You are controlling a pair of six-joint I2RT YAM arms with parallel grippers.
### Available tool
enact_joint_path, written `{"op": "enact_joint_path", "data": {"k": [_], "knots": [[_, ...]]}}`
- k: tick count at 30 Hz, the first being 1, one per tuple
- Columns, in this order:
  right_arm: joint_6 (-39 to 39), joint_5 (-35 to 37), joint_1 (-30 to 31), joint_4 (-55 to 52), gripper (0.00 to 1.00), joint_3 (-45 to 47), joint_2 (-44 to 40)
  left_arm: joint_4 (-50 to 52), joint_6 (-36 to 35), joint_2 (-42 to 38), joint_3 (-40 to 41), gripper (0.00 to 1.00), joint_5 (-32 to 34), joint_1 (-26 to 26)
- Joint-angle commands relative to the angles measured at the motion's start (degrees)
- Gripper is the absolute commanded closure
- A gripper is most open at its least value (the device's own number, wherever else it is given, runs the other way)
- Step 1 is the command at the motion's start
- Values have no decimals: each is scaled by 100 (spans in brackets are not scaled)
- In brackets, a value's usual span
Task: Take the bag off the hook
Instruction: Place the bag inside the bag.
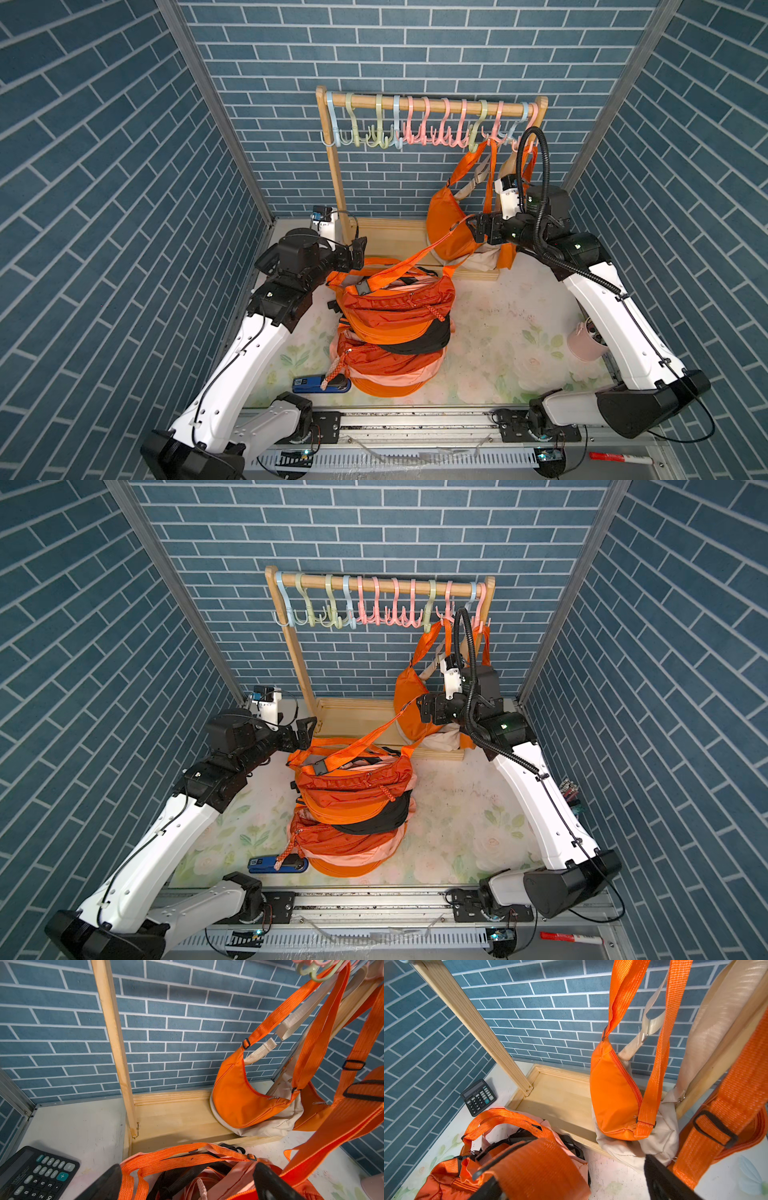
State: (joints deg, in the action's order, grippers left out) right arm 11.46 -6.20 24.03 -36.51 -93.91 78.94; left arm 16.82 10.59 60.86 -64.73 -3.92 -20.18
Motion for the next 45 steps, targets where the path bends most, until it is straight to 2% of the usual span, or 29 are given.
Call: {"op": "enact_joint_path", "data": {"k": [1, 11, 22, 28, 37, 45], "knots": [[-199, -96, -20, -57, 7, -111, 200, -257, -61, -23, 130, 1, -1, -25], [175, -645, 99, 438, 8, -489, 1238, -282, -73, -145, 301, 1, -126, -29], [454, -508, 598, 219, 8, -2980, 3455, -278, -137, -180, 400, 1, -148, -29], [550, -143, 594, 74, 8, -3487, 4243, -269, -171, -79, 428, 1, -259, -23], [299, -154, 568, 50, 9, -3151, 3928, -197, -205, 180, 338, 1, -389, -29], [-9, -243, 568, 72, 12, -2279, 2750, -186, -188, 175, 347, 1, -389, -28]]}}
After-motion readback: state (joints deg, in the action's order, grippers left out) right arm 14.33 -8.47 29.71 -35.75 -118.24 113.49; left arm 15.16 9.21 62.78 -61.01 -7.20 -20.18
